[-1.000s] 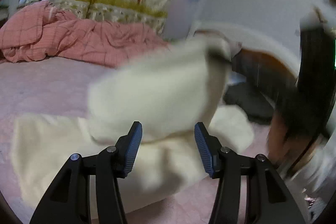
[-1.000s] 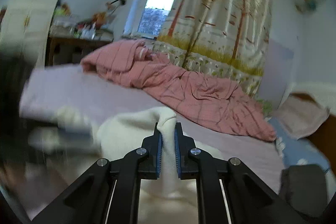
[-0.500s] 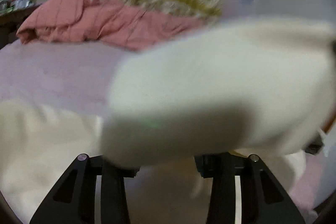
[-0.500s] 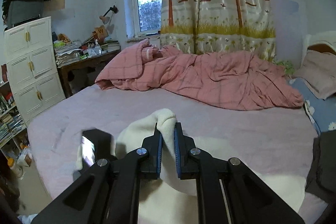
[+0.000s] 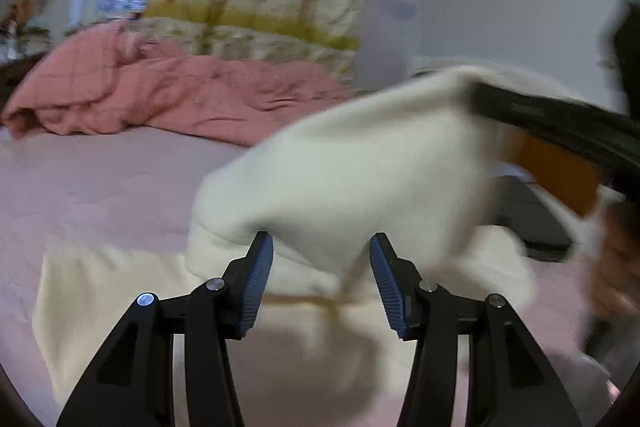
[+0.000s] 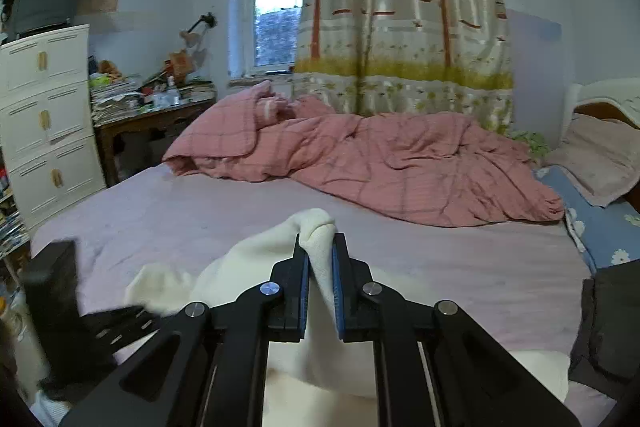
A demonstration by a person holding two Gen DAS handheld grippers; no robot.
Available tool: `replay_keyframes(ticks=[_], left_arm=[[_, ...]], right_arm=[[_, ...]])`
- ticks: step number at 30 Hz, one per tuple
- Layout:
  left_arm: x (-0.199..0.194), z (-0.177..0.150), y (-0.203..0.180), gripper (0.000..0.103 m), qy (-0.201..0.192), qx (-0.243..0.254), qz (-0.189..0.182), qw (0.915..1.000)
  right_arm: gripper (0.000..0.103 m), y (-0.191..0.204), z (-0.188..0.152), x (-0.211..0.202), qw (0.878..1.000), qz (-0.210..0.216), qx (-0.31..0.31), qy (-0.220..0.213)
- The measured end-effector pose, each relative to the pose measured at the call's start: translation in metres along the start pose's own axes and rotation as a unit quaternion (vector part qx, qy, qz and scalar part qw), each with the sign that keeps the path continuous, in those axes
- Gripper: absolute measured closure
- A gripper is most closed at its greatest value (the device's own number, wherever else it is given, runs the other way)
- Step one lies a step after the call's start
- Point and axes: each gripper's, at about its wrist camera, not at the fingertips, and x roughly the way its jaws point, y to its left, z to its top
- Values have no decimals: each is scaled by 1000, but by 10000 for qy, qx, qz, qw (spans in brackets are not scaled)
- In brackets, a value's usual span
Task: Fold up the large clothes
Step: 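Fold the held hoodie over with the right gripper toward the left gripper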
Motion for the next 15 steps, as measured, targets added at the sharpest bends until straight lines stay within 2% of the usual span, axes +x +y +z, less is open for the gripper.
replay_keyframes(ticks=[2, 5, 6, 9, 11, 12, 13, 15], left_arm=[[25, 3, 9, 54, 132, -234, 275, 9993], [48, -1, 24, 55, 345, -660, 202, 9970], [43, -2, 24, 55, 293, -625, 194, 9974], [5, -4, 15, 53, -149, -91, 145, 9997], [-27, -6, 6, 44, -507, 266, -93, 9983], [-49, -7, -1, 33, -792, 468, -265, 9954], [-62, -7, -7, 15, -1046, 621, -361, 9919], [-82, -5, -19, 0, -1542, 916, -561, 9822]], right_arm=[[92, 1, -8, -3, 9998, 162, 49, 45], [92, 3, -19, -4, 10000, 79, -38, 21], [92, 2, -21, -4, 10000, 33, -38, 20], [92, -5, -21, -2, 9999, 62, 147, 59], [92, -7, -19, -1, 9997, 116, 190, 57], [92, -6, -19, -2, 9996, 186, 203, 70], [92, -6, -21, -2, 9991, 349, 229, 118], [92, -5, -25, -5, 9977, 587, 298, 184]])
